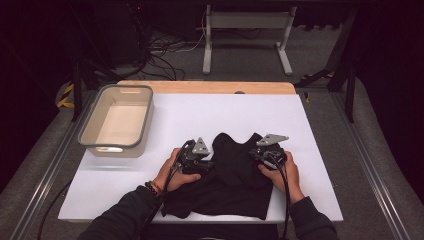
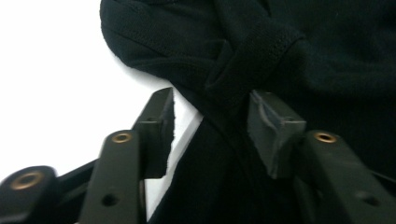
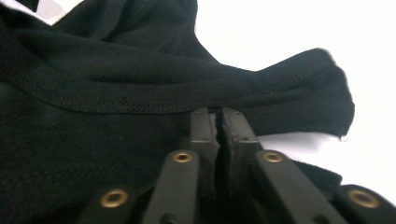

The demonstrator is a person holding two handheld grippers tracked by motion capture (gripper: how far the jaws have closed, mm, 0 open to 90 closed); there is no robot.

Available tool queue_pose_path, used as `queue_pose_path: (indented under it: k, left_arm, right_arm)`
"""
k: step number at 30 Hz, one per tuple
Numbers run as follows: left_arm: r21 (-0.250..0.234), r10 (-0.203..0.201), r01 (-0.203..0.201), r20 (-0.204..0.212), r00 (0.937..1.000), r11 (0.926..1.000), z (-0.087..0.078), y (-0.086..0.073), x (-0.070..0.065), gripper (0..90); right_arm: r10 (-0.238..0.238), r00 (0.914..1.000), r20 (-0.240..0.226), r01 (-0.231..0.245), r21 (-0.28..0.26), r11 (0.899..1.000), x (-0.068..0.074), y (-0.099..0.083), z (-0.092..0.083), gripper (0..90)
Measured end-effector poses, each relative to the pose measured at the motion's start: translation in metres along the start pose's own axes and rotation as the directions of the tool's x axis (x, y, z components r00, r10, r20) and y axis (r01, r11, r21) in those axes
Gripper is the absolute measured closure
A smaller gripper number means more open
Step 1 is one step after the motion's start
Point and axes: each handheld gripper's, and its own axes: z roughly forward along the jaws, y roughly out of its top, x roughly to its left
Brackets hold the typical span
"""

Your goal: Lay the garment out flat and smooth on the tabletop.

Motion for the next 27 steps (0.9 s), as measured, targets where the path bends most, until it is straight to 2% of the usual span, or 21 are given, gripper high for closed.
queue_pose_path:
  k: [2, 3, 4, 5, 8, 10, 11, 12, 13, 14, 16, 17, 18, 19, 20, 21, 22, 23, 24, 26, 27]
  left_arm:
    - [-0.017, -0.009, 0.008, -0.015, 0.9998, 0.9998, -0.002, 0.001, 0.003, 53.0]
    - [-0.051, -0.025, 0.023, -0.044, 0.9987, 0.9984, -0.006, 0.002, 0.01, 49.6]
    - [-0.051, -0.025, 0.023, -0.044, 0.9987, 0.9984, -0.006, 0.002, 0.01, 46.3]
    - [-0.078, -0.053, 0.049, -0.054, 0.9971, 0.9958, -0.009, 0.006, 0.017, 41.8]
    - [-0.112, -0.08, 0.07, -0.087, 0.993, 0.9913, -0.01, 0.012, 0.027, 40.9]
    - [-0.125, -0.112, 0.103, -0.071, 0.9911, 0.9868, -0.006, 0.018, 0.036, 40.6]
    - [-0.127, -0.109, 0.097, -0.089, 0.99, 0.9871, -0.001, 0.024, 0.04, 40.0]
    - [-0.144, -0.127, 0.114, -0.085, 0.9882, 0.983, 0.002, 0.026, 0.043, 40.0]
    - [-0.144, -0.127, 0.114, -0.085, 0.9882, 0.983, 0.002, 0.026, 0.043, 40.5]
    - [-0.134, -0.143, 0.133, -0.066, 0.9875, 0.982, 0.007, 0.029, 0.046, 40.5]
    - [-0.085, -0.139, 0.134, -0.056, 0.9887, 0.9873, 0.02, 0.033, 0.047, 39.5]
    - [-0.036, -0.128, 0.126, -0.048, 0.9906, 0.9913, 0.031, 0.035, 0.047, 38.8]
    - [-0.036, -0.128, 0.126, -0.048, 0.9906, 0.9913, 0.031, 0.035, 0.047, 39.3]
    - [-0.003, -0.113, 0.114, -0.073, 0.9909, 0.9935, 0.038, 0.035, 0.046, 40.9]
    - [0.011, -0.114, 0.115, -0.076, 0.9906, 0.9933, 0.041, 0.035, 0.047, 40.9]
    - [0.003, -0.151, 0.151, -0.026, 0.9882, 0.9885, 0.044, 0.033, 0.051, 47.3]
    - [0.007, -0.154, 0.155, -0.023, 0.9877, 0.9879, 0.043, 0.033, 0.052, 50.6]
    - [0.007, -0.154, 0.155, -0.023, 0.9877, 0.9879, 0.043, 0.033, 0.052, 53.2]
    - [0.007, -0.151, 0.151, 0.0, 0.9885, 0.9885, 0.043, 0.033, 0.052, 53.2]
    - [0.008, -0.138, 0.138, 0.018, 0.9903, 0.9905, 0.042, 0.034, 0.051, 68.6]
    - [0.016, -0.117, 0.117, 0.006, 0.9932, 0.9931, 0.041, 0.036, 0.049, 77.2]
  right_arm:
    - [0.002, 1.0, 0.003, -0.002, -0.001, 1.0, 0.0, 0.0, -0.001, 85.3]
    - [0.004, 0.9997, 0.023, -0.004, -0.03, 1.0, -0.001, 0.001, -0.006, 85.4]
    - [0.004, 0.9997, 0.023, -0.004, -0.03, 1.0, -0.001, 0.001, -0.006, 85.4]
    - [0.004, 0.9987, 0.051, -0.001, -0.058, 0.998, -0.003, 0.002, -0.012, 84.9]
    - [0.014, 0.9973, 0.072, -0.008, -0.089, 0.996, -0.005, 0.003, -0.017, 85.5]
    - [0.021, 0.9954, 0.093, -0.012, -0.103, 0.995, -0.008, 0.003, -0.02, 85.4]
    - [0.038, 0.9951, 0.091, -0.028, -0.113, 0.993, -0.011, 0.002, -0.02, 85.6]
    - [0.04, 0.9942, 0.1, -0.028, -0.113, 0.993, -0.012, 0.002, -0.02, 85.6]
    - [0.043, 0.9933, 0.107, -0.031, -0.115, 0.993, -0.014, 0.001, -0.021, 85.6]
    - [0.043, 0.9933, 0.107, -0.031, -0.115, 0.993, -0.014, 0.001, -0.021, 85.6]
    - [0.052, 0.9929, 0.107, -0.039, -0.125, 0.991, -0.017, 0.001, -0.022, 85.5]
    - [0.053, 0.993, 0.105, -0.039, -0.132, 0.991, -0.018, 0.001, -0.024, 81.5]
    - [0.053, 0.993, 0.105, -0.039, -0.132, 0.991, -0.018, 0.001, -0.024, 81.5]
    - [0.055, 0.9935, 0.1, -0.041, -0.14, 0.989, -0.018, 0.002, -0.025, 68.0]
    - [0.055, 0.9935, 0.1, -0.041, -0.14, 0.989, -0.018, 0.002, -0.025, 68.0]
    - [0.063, 0.9923, 0.106, -0.05, -0.122, 0.991, -0.019, 0.003, -0.022, 55.6]
    - [0.069, 0.9925, 0.101, -0.057, -0.117, 0.991, -0.02, 0.003, -0.02, 53.1]
    - [0.069, 0.9925, 0.101, -0.057, -0.117, 0.991, -0.02, 0.003, -0.02, 53.1]
    - [0.075, 0.9931, 0.091, -0.064, -0.11, 0.992, -0.021, 0.003, -0.017, 50.2]
    - [0.078, 0.9933, 0.085, -0.073, -0.068, 0.995, -0.025, 0.003, -0.006, 45.3]
    - [0.086, 0.9945, 0.061, -0.084, -0.037, 0.996, -0.029, 0.004, 0.004, 50.7]
